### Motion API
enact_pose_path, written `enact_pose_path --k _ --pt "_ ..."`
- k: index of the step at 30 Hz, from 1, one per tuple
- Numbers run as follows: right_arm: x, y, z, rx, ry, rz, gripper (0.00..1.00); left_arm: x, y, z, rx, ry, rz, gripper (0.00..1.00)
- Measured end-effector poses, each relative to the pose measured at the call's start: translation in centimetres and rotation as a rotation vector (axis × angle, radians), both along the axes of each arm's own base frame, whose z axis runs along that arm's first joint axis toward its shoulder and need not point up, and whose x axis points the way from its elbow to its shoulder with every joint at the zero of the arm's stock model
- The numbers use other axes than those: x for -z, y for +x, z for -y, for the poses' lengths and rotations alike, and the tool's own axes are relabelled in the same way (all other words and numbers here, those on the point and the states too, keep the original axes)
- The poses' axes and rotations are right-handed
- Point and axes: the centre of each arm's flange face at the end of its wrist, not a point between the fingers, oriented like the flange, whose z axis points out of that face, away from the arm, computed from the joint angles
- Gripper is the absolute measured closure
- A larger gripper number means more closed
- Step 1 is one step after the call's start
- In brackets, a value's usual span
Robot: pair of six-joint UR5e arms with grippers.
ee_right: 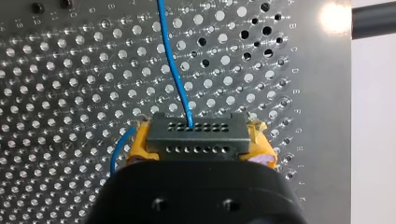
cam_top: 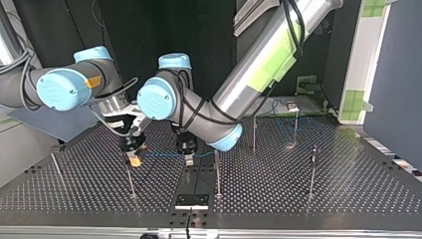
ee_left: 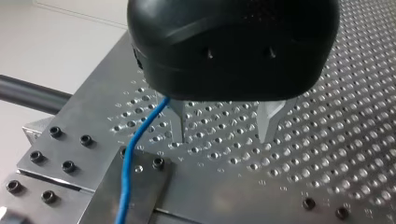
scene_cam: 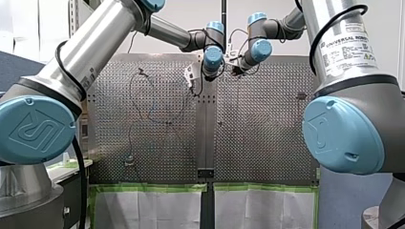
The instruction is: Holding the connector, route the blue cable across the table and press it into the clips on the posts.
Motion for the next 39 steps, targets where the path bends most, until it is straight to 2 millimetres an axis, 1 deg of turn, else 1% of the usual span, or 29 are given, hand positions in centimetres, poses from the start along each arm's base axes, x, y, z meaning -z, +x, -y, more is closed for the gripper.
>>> enact_pose_path --k 1,2,10,13,19,24,34,39 --pt "0.0 0.0 0.0 -0.001 0.000 0.000 1.00 0.0 0.0 -0.1 -0.006 0.004 -0.001 0.87" --pt "0.0 0.0 0.0 -0.001 0.000 0.000 1.00 0.1 0.0 -0.1 -0.014 0.007 -0.002 1.00" --pt "0.0 0.1 -0.1 -0.003 0.001 0.000 1.00 0.4 0.0 -0.7 -0.076 0.010 -0.003 1.00" --pt "0.1 0.2 -0.2 -0.004 0.003 -0.001 1.00 0.2 -0.2 -0.8 -0.097 0.004 0.000 1.00" --pt "0.8 0.1 -0.6 -0.006 0.019 -0.008 1.00 -0.4 -1.1 -1.0 -0.139 -0.010 0.007 1.00" --pt "1.4 -0.2 -1.3 -0.006 0.034 -0.015 1.00 0.2 -2.1 -1.0 -0.153 -0.014 0.000 1.00" --pt "2.8 -0.1 -2.6 -0.017 0.060 -0.031 1.00 0.0 -3.9 -1.2 -0.131 -0.068 0.036 1.00" --pt "3.0 0.0 -3.2 -0.022 0.063 -0.035 1.00 -0.4 -4.7 -1.5 -0.107 -0.099 0.060 1.00"
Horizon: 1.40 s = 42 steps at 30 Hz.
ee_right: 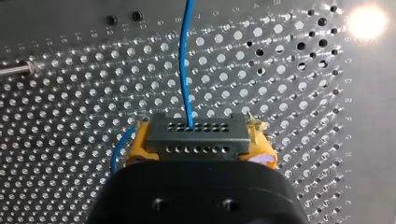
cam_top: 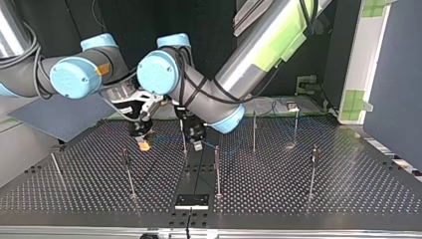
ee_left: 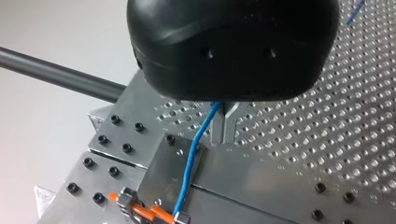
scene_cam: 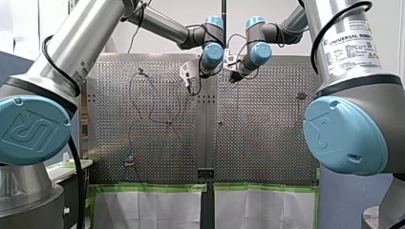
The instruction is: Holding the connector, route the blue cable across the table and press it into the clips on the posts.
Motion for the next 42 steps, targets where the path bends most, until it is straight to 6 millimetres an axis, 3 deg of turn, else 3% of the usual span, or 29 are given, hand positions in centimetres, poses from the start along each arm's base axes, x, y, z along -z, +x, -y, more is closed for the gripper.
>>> enact_pose_path --k 7,12,22,42 --pt "-1.1 -1.1 -1.2 0.009 -0.012 0.009 1.00 0.4 -0.2 -0.6 0.021 -0.030 0.022 1.00" --pt "-1.0 -2.2 -1.7 0.021 -0.006 0.004 1.00 1.9 -0.4 -0.8 0.032 -0.035 0.025 1.00" --pt "2.5 -3.4 -2.7 0.026 0.046 -0.052 1.00 5.8 -0.6 -0.7 0.052 -0.029 0.015 1.00" --pt "9.6 -5.3 -5.1 0.060 0.155 -0.083 1.00 16.0 -1.8 -1.2 0.098 0.015 -0.035 1.00"
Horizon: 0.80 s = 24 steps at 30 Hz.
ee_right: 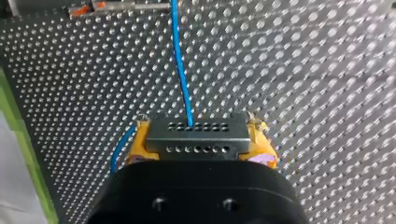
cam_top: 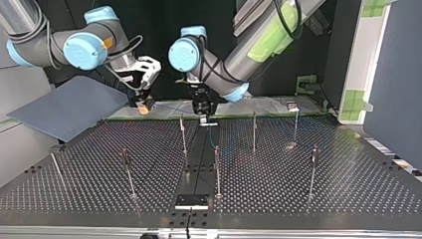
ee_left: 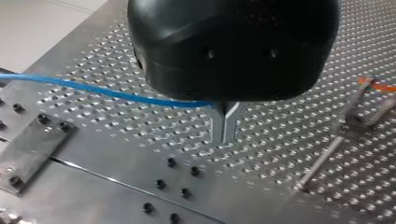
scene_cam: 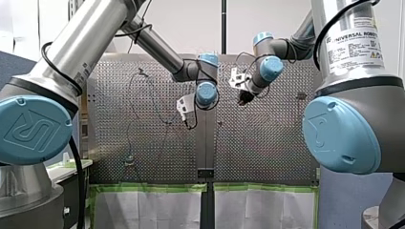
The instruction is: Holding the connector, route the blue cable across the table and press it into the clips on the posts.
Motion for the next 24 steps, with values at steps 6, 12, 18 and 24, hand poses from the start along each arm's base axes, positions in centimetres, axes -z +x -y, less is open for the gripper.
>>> enact_pose_path --k 6,12,18,24 --pt "2.1 -0.6 -0.3 0.026 0.014 0.007 1.00 3.1 -0.9 0.0 0.025 0.030 -0.019 1.00" --pt "5.8 -1.1 -0.7 0.039 0.048 -0.004 1.00 6.4 -1.8 -0.2 0.050 0.070 -0.042 1.00" --pt "8.4 -1.7 -1.0 0.048 0.062 -0.007 1.00 10.1 -3.1 -0.6 0.073 0.123 -0.078 1.00" --pt "9.2 -2.1 0.2 0.054 0.041 0.015 1.00 13.9 -4.6 -1.2 0.092 0.194 -0.159 1.00"
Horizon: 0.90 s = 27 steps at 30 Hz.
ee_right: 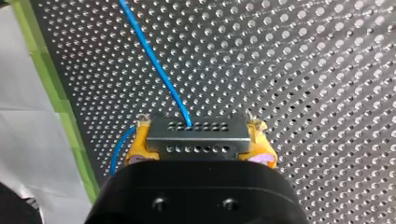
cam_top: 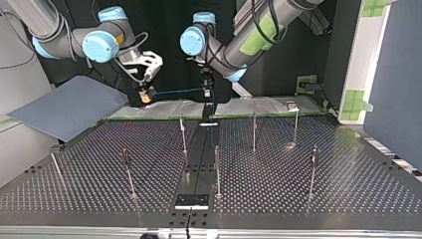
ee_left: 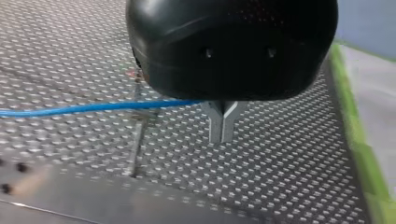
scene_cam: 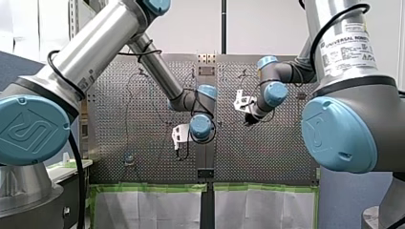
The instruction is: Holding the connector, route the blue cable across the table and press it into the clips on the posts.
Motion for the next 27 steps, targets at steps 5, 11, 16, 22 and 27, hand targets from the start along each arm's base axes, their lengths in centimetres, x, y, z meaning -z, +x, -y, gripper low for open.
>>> enact_pose_path --k 5,11,16,22,27 --pt "1.0 -0.1 1.6 0.000 -0.026 0.008 1.00 1.6 0.4 0.7 -0.002 0.017 -0.022 1.00" --pt "1.0 -0.3 2.8 0.000 -0.051 0.016 1.00 1.6 1.6 2.1 0.015 -0.014 -0.014 1.00" --pt "0.6 -0.5 3.6 -0.002 -0.064 0.023 1.00 0.2 3.0 2.5 0.002 -0.067 0.014 1.00" --pt "1.2 -0.9 4.2 -0.002 -0.059 0.018 1.00 -0.9 3.8 2.4 -0.002 -0.093 0.031 1.00" --pt "1.7 -1.2 4.6 0.001 -0.053 0.013 1.00 -1.4 4.8 2.4 0.000 -0.105 0.040 1.00"
